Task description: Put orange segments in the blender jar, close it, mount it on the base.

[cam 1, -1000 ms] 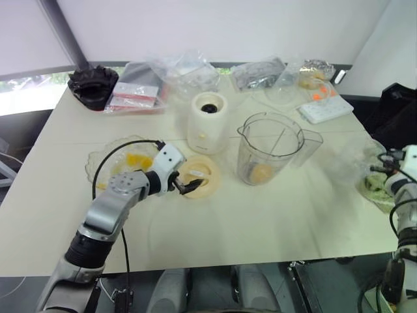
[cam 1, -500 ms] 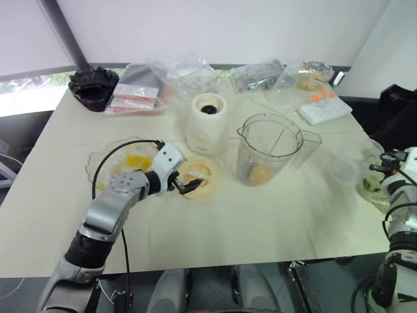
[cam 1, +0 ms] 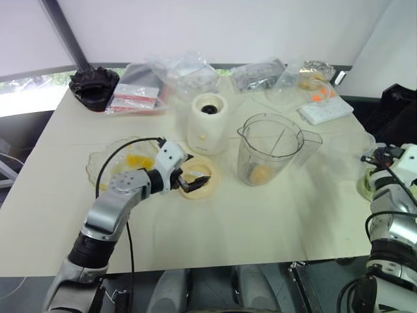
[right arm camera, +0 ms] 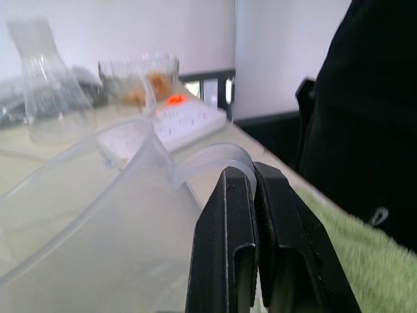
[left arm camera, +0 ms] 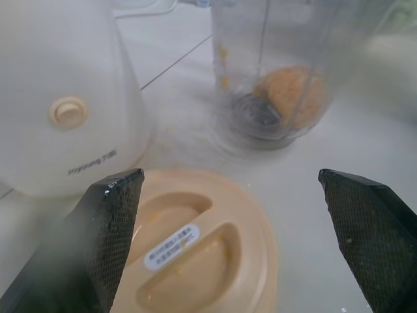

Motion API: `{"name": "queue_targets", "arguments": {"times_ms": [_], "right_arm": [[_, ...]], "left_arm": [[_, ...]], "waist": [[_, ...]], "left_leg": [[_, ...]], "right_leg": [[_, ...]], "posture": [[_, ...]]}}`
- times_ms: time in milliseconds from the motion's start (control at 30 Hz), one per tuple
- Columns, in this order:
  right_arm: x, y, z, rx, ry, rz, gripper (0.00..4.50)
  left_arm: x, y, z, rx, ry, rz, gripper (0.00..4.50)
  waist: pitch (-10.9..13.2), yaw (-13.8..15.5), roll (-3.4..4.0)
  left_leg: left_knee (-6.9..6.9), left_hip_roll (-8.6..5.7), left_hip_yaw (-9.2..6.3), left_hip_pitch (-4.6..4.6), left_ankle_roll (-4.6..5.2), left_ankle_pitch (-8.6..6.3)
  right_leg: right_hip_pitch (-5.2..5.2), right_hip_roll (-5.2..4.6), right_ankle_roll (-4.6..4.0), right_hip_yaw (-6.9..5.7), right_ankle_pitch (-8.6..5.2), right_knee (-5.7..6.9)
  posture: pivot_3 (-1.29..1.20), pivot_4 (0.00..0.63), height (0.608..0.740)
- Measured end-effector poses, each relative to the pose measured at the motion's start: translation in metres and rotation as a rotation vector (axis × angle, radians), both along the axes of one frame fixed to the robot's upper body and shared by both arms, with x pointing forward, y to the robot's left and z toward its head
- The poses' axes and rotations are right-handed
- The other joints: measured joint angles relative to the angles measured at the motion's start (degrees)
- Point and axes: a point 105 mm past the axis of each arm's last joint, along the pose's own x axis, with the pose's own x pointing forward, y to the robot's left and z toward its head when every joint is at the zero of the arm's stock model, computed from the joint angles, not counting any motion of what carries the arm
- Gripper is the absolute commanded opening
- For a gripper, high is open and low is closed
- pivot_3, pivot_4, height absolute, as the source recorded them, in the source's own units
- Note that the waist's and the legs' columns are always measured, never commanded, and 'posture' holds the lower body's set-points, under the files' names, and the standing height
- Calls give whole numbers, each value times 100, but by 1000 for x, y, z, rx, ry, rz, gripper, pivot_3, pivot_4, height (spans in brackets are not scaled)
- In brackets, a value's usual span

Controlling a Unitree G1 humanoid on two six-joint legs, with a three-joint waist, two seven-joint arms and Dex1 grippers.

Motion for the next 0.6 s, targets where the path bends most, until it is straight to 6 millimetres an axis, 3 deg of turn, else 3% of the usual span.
{"name": "queue_targets", "arguments": {"times_ms": [133,233,467,600], "right_arm": [[-1,-1,9,-1,-19,-9,34],[0,0,27,-20,-55,-10,34],[-6,18,110,-179,-193,63,34],[-9,41,136,-273,-201,153,34]], "left_arm": [[-1,-1,1,-3,-6,-13,4500],[-1,-2,1,-8,-12,-23,4500],[-1,-6,3,-9,-15,-63,4500],[-2,-10,2,-8,-10,-90,4500]], "waist": [[2,2,3],[5,0,9],[8,15,15],[8,20,15]], "left_leg": [[-2,0,1,0,0,0],[-4,0,2,-1,0,0],[-27,-1,2,2,0,0],[-45,-1,2,1,0,0]], "right_leg": [[-1,0,0,1,-1,-1],[-4,0,0,2,-1,-1],[-12,1,3,1,-4,-2],[-16,-4,9,2,-11,-6]], "posture": [[0,150,740],[0,150,740],[0,150,740],[0,150,740]]}}
